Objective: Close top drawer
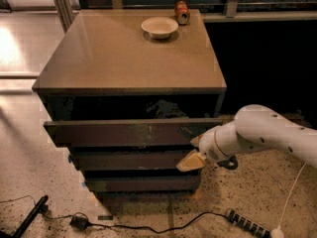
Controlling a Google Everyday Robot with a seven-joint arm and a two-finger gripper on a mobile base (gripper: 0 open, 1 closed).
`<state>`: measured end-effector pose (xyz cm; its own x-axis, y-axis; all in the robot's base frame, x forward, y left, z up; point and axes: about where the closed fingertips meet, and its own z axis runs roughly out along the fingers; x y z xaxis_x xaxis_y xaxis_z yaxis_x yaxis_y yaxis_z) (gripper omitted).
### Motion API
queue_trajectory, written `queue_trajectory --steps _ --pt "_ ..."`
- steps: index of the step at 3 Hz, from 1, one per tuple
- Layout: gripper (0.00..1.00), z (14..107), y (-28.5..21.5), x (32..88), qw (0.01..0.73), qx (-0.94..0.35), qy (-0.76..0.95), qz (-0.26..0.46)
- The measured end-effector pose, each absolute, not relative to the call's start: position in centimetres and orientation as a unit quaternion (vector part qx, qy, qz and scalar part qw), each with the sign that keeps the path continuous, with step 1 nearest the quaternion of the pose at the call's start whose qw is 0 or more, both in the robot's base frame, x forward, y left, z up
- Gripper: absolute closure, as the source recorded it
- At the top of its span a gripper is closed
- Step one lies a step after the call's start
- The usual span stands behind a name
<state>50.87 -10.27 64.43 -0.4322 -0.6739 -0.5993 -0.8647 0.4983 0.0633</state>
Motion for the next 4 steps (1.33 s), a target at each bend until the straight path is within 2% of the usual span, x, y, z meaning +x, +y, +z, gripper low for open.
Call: queue_trajectory --steps 1,2,3,4 --pt "0.58 64.4 -10.3 50.9 0.259 -0.466 0.826 0.184" --pt "0.90 64.1 -10.2 51.0 0.260 -0.461 0.828 0.186" --pt "1.00 62.7 -9.7 51.4 0.264 -0.440 0.836 0.192" --pt "1.00 61.0 -8.8 53.5 0.283 -0.417 0.841 0.198"
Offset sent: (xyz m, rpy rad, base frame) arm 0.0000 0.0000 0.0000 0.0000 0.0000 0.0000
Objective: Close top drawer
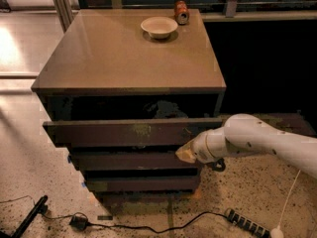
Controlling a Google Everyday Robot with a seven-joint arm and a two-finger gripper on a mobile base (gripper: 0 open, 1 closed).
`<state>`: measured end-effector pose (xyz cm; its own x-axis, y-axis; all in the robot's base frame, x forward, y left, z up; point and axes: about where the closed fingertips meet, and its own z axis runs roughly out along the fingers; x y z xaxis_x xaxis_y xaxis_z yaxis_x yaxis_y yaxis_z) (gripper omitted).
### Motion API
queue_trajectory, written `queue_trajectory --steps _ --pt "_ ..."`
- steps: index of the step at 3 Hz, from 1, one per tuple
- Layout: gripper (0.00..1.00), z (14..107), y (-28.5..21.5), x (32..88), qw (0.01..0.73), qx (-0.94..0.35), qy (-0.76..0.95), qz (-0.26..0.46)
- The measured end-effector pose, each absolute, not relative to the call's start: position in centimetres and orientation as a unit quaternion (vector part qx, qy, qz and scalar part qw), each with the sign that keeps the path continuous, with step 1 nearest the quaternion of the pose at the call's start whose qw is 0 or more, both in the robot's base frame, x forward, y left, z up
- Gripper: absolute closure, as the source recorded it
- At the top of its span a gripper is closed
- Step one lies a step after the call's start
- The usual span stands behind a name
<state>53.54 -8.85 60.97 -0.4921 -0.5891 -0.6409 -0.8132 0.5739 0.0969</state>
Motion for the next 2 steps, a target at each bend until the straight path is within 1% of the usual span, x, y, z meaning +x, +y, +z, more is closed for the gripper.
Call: queue_trajectory --steps 1,2 --pt "1.00 60.25 -8.38 55.55 0.307 -0.401 0.841 0.195" --pt "0.82 60.23 -8.37 55.73 0.309 -0.400 0.841 0.194"
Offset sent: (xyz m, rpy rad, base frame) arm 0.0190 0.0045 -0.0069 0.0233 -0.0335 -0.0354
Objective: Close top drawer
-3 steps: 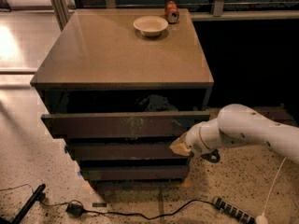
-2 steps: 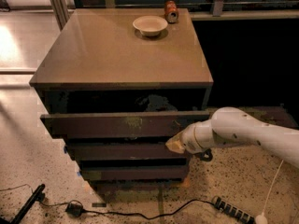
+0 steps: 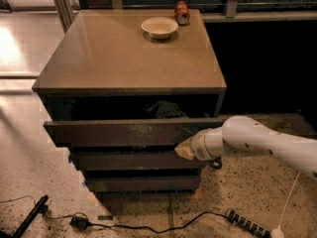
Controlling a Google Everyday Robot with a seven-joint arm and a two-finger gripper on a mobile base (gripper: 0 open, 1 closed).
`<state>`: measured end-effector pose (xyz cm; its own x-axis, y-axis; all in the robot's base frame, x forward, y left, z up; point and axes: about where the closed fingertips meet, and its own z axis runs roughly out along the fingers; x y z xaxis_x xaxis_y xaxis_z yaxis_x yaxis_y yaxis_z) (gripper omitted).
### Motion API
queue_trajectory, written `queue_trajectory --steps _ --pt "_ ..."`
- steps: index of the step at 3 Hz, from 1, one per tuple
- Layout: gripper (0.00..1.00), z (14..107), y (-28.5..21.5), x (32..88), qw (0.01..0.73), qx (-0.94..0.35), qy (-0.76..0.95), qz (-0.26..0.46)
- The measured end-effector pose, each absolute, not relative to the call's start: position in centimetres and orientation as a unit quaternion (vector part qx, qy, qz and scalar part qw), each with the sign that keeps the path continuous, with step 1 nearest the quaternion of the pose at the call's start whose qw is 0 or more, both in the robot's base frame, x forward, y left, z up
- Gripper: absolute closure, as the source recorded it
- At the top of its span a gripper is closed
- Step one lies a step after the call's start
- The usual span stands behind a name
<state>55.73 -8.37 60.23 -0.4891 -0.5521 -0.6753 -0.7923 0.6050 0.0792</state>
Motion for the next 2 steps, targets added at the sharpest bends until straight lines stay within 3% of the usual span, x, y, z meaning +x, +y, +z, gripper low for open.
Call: queue_trajectory --steps 1,2 --pt "0.59 60.23 -8.37 55.73 0.309 -0.400 0.841 0.194" --pt "0.28 60.23 -8.36 55.73 0.309 -0.400 0.841 0.194"
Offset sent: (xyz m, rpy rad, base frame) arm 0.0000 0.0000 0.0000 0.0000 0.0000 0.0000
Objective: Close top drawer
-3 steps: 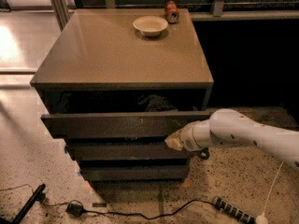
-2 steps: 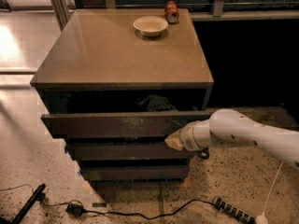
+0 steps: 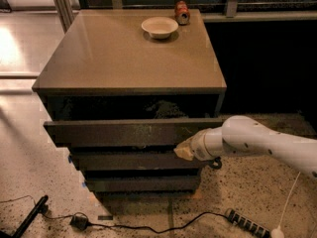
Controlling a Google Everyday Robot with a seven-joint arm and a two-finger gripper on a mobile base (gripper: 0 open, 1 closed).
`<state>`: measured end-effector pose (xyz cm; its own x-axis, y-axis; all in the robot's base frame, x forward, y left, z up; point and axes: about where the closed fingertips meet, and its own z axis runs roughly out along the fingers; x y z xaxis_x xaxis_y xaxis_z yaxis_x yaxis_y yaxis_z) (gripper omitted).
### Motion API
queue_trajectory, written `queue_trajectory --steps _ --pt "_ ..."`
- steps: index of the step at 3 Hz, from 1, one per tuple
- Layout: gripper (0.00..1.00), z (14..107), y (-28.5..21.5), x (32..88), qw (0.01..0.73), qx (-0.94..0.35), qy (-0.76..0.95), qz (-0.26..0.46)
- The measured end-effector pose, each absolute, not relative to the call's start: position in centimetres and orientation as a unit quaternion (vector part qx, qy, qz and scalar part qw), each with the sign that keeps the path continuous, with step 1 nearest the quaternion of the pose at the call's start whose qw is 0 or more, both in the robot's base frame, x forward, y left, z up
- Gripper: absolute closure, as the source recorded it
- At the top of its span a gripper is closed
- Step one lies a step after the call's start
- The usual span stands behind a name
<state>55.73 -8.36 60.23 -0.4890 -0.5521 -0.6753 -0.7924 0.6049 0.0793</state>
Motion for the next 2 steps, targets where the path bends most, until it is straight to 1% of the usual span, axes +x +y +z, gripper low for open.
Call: queue_trajectory --steps 1,2 --pt "0.05 60.23 -8.36 55.73 0.309 -0.400 0.841 0.194" --pt "0.00 60.22 -8.35 55.72 0.309 -0.400 0.841 0.194"
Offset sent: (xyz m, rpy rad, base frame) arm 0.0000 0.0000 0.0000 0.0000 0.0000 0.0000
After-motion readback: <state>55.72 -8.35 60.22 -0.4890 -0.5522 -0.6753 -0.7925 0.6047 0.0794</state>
